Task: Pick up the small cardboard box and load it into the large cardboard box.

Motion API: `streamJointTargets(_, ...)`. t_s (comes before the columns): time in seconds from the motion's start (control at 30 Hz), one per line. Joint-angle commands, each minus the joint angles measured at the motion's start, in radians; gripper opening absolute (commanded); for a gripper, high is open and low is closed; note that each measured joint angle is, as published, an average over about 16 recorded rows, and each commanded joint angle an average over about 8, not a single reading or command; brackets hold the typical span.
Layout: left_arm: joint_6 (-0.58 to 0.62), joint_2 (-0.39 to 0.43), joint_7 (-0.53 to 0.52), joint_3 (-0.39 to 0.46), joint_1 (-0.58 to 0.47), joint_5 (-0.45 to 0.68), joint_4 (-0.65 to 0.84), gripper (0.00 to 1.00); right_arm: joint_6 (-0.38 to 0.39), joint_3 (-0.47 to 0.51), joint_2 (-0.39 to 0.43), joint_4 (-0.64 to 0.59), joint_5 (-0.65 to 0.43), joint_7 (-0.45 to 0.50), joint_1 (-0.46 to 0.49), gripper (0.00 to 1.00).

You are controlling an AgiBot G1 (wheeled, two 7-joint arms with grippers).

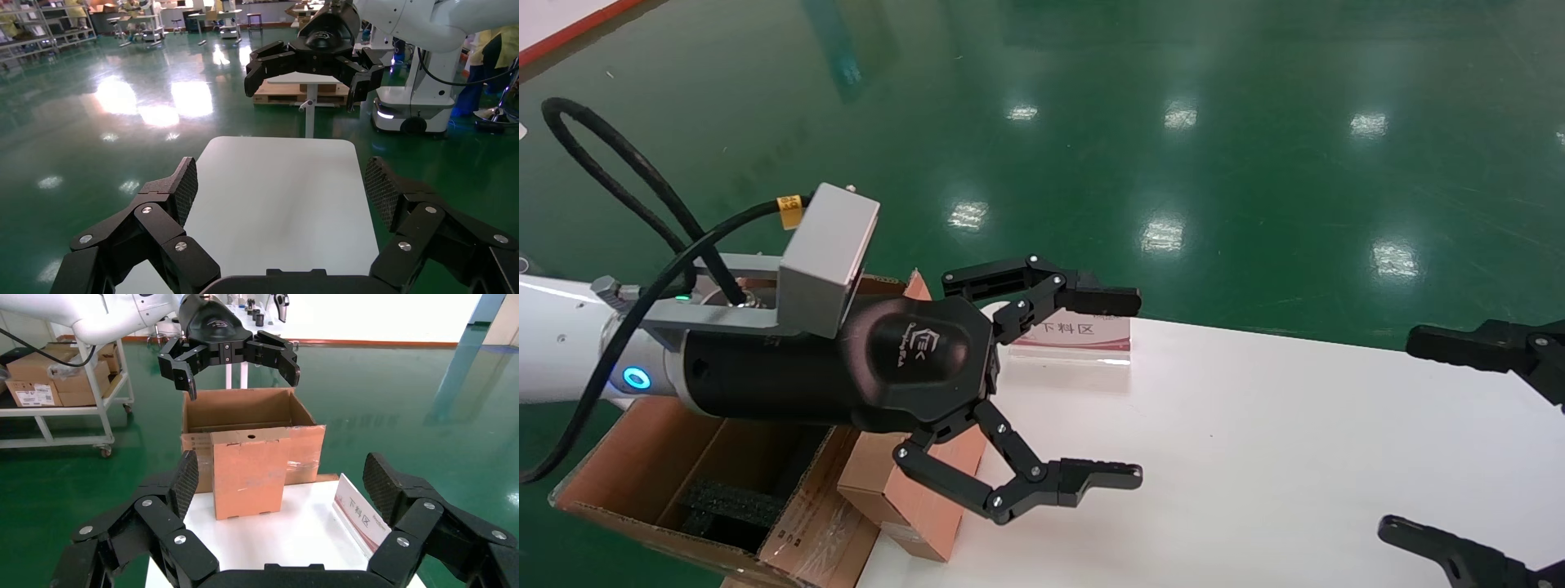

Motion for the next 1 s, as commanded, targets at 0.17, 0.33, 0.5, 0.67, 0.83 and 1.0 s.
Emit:
streamJointTargets(0.17, -0.008, -0.004, -0.010, 0.007, -0.002, 0.017, -0.003, 1.00, 0.000, 0.000, 0.000, 0.000, 0.000, 0.000, 0.000, 1.00)
streamJointTargets(0.33, -0.038, -0.016, -0.068, 0.042, -0.028, 0.097, -0.025, 1.00, 0.000, 0.000, 0.000, -0.001, 0.000, 0.000, 0.000, 1.00)
streamJointTargets(0.5, -0.050, -0.027, -0.151, 0.097, -0.091, 0.218, -0.049, 1.00, 0.000, -0.001, 0.000, -0.001, 0.000, -0.001, 0.001, 1.00)
streamJointTargets(0.67, -0.033, -0.025, -0.242, 0.162, -0.190, 0.373, -0.060, 1.00, 0.000, -0.001, 0.000, -0.001, 0.001, -0.001, 0.001, 1.00)
streamJointTargets(0.83, 0.005, -0.002, -0.343, 0.231, -0.308, 0.533, -0.064, 1.00, 0.000, -0.002, 0.000, -0.001, 0.001, -0.001, 0.001, 1.00)
streamJointTargets(1.0, 0.056, 0.039, -0.459, 0.319, -0.428, 0.681, -0.061, 1.00, 0.000, -0.002, 0.000, -0.001, 0.001, -0.001, 0.001, 1.00)
